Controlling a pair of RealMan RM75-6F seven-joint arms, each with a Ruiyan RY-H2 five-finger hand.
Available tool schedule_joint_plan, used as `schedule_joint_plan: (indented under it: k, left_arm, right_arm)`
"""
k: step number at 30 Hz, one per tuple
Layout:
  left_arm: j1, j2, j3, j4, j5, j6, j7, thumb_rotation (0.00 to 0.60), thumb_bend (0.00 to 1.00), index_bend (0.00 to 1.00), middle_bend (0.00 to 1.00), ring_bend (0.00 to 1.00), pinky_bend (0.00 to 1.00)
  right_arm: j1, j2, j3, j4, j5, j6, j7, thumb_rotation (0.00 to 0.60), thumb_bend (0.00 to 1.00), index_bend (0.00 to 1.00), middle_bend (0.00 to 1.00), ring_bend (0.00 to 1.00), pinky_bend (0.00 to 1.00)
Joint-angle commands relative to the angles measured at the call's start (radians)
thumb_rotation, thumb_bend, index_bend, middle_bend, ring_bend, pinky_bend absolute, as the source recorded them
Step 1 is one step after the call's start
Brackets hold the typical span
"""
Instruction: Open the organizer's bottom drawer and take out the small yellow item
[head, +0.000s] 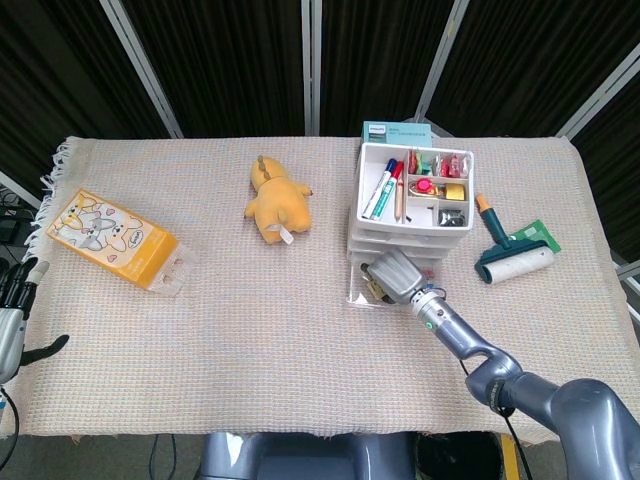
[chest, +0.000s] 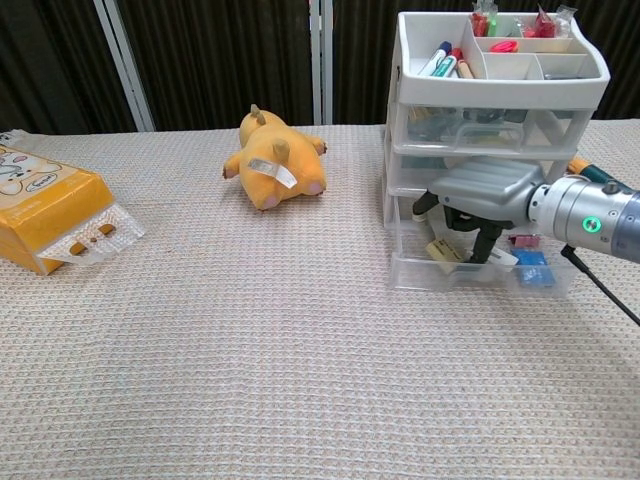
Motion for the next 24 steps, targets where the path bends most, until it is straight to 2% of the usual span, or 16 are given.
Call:
schedule_joint_plan:
  k: [1, 19, 24]
  left_arm:
    - [0.000, 0.001, 0.000, 0.000, 0.001, 0.000, -0.001, 0.600, 0.02, 0.00, 0.00, 0.00, 0.00]
    - [0.007, 0.007, 0.010, -0.009, 0.027, 0.017, -0.010, 0.600, 0.02, 0.00, 0.00, 0.00, 0.00]
    - [0.012, 0.011, 0.015, -0.012, 0.041, 0.029, -0.017, 0.600, 0.02, 0.00, 0.00, 0.00, 0.00]
  right_arm:
    - [-0.007, 0.038, 0.014, -0.055, 0.011, 0.015, -0.036, 0.600, 0.00, 0.55, 1.00, 0.98, 0.72]
    - [-0.059, 0.178, 0.059, -0.259, 0.053, 0.098, -0.132, 0.600, 0.00, 0.56, 1.00, 0.98, 0.71]
    - [-0.091, 0.245, 0.067, -0.337, 0.062, 0.139, -0.160, 0.600, 0.00, 0.56, 1.00, 0.98, 0.71]
